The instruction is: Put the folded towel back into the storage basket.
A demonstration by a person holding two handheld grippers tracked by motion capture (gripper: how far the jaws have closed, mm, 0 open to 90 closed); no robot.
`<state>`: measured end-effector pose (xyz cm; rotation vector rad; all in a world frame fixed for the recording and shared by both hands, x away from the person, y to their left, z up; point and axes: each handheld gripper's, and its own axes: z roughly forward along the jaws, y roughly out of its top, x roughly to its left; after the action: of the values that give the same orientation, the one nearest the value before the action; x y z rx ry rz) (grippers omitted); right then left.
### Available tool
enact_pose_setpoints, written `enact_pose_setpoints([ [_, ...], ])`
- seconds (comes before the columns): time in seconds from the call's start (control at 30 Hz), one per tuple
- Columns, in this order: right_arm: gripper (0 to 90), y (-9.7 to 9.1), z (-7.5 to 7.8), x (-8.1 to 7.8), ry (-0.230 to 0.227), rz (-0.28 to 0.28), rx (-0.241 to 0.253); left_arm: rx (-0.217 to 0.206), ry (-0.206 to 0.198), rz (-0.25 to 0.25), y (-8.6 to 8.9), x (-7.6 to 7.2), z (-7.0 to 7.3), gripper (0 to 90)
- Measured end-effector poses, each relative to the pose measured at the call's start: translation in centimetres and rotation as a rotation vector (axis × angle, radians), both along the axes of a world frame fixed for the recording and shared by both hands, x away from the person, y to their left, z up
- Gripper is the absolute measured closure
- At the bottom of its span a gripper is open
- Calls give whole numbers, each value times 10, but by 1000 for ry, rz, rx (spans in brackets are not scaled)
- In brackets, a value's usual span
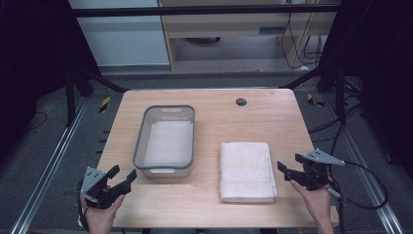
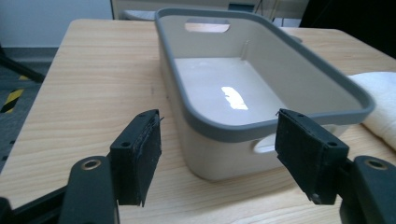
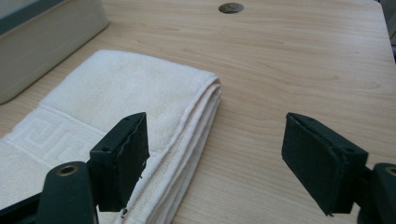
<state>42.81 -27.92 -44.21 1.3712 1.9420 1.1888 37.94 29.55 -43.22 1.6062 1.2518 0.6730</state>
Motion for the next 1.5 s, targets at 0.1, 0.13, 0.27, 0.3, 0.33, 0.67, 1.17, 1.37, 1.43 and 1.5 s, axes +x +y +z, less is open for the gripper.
enact_pose_setpoints([
  [0.1,239,1,3,0,-10,10,11,3,-1,-11,-4,0,2,311],
  [0.13,241,2,4,0,-11,15,21,3,1,-18,-5,0,3,311],
  [0.27,252,2,10,-1,-7,16,32,21,-3,-51,-16,2,8,308],
  [0.3,252,1,11,0,-9,17,31,22,-6,-55,-18,3,10,310],
  [0.33,252,1,11,0,-9,17,31,22,-6,-55,-18,3,10,311],
  [0.67,253,1,27,7,-44,16,47,24,-28,-117,-48,13,30,313],
  [1.17,253,8,51,20,-77,28,81,34,-49,-189,-91,21,43,336],
  [1.37,261,11,55,25,-74,38,85,33,-37,-211,-105,24,40,342],
  [1.43,268,12,55,27,-70,46,82,28,-31,-223,-112,25,39,344],
  [1.5,274,13,54,29,-66,52,86,32,-24,-232,-117,26,37,346],
])
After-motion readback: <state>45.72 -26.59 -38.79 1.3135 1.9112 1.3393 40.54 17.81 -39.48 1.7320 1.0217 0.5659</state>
